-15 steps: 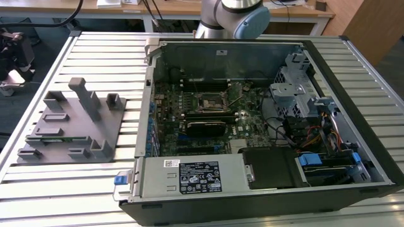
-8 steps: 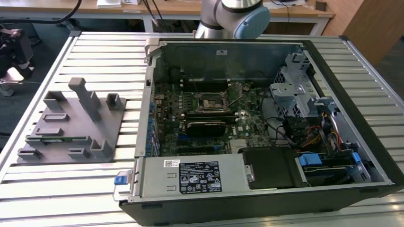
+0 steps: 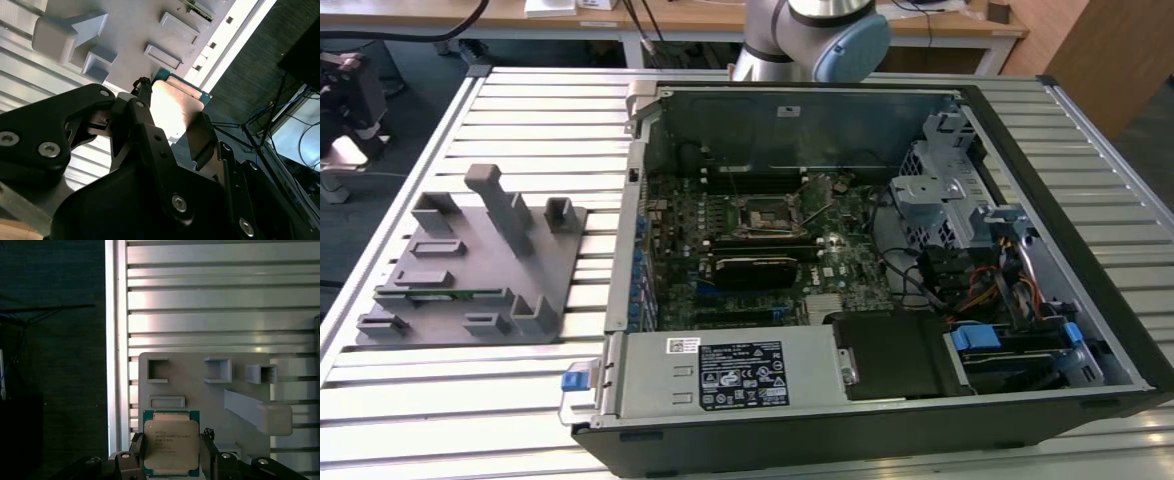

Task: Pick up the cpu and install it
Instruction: 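Pick up the cpu and move it towards the insertion slot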

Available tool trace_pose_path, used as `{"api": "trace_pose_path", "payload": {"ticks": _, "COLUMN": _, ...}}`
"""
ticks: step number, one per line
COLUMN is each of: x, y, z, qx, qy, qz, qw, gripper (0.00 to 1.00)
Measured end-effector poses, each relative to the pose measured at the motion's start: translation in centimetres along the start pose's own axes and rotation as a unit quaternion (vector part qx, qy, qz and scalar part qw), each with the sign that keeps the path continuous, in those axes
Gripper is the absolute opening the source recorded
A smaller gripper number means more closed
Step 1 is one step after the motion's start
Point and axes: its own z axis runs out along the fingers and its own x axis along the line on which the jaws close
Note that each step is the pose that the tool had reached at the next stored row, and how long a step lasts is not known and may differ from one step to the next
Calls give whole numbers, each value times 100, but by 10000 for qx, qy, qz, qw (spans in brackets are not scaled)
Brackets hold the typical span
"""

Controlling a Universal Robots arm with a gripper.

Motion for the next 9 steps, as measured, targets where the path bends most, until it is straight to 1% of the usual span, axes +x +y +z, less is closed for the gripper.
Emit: {"api": "trace_pose_path", "payload": {"ticks": 9, "x": 2, "y": 31, "z": -75, "qx": 0, "qy": 0, "qz": 0, "qw": 10000, "gripper": 53}}
